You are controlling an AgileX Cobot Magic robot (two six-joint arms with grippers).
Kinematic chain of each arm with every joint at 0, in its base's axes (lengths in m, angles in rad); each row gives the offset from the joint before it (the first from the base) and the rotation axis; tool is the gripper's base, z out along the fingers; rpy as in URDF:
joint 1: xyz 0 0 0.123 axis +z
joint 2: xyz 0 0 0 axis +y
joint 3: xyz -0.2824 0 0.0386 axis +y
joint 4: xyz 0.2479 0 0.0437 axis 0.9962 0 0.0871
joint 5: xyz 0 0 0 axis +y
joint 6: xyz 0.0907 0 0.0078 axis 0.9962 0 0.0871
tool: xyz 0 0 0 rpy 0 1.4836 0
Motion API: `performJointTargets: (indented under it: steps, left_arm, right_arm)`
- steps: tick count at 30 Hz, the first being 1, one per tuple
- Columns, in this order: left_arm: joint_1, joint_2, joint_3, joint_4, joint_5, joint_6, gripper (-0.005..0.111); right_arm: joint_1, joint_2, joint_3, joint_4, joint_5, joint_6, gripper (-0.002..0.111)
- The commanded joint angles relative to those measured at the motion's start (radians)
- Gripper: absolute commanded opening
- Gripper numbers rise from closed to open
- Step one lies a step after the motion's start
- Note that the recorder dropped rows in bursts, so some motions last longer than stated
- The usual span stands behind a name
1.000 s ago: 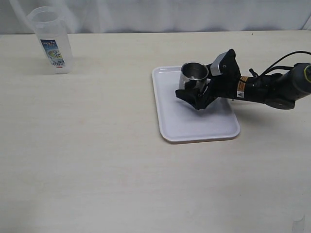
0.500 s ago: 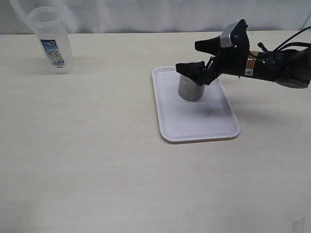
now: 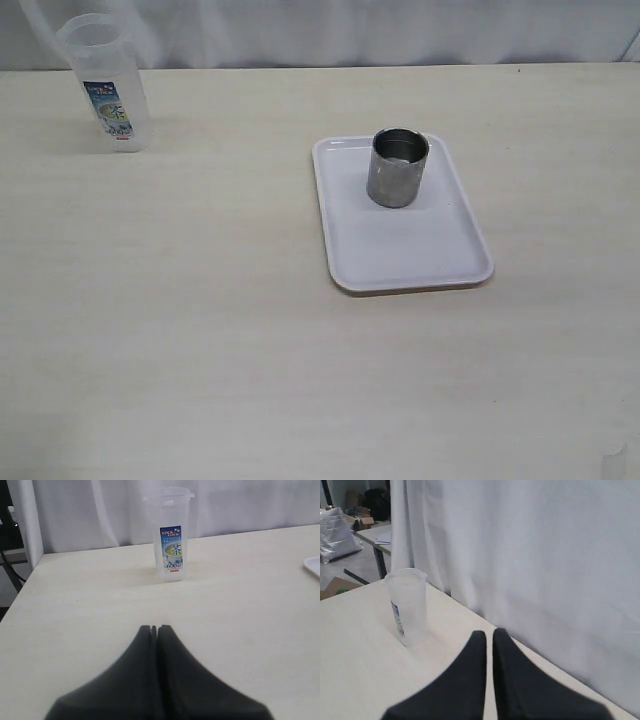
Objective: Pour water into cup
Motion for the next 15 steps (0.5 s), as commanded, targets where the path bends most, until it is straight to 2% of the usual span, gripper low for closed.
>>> performJointTargets:
  steps: [1, 7, 15]
  left_arm:
    - [0.002, -0.002, 0.002, 0.002, -0.012, -0.005, 0.000]
    - [0.002, -0.002, 0.002, 0.002, -0.012, -0.005, 0.000]
    - [0.002, -0.002, 0.002, 0.002, -0.012, -0.005, 0.000]
  right_arm:
    - [-0.004, -0.129, 0.036, -0.051, 0.095, 0.106, 0.004]
    - [-0.004, -0.356, 0.192, -0.021, 0.329, 0.120, 0.004]
    - [-0.004, -0.673, 0.458, 0.011, 0.347, 0.123, 0.004]
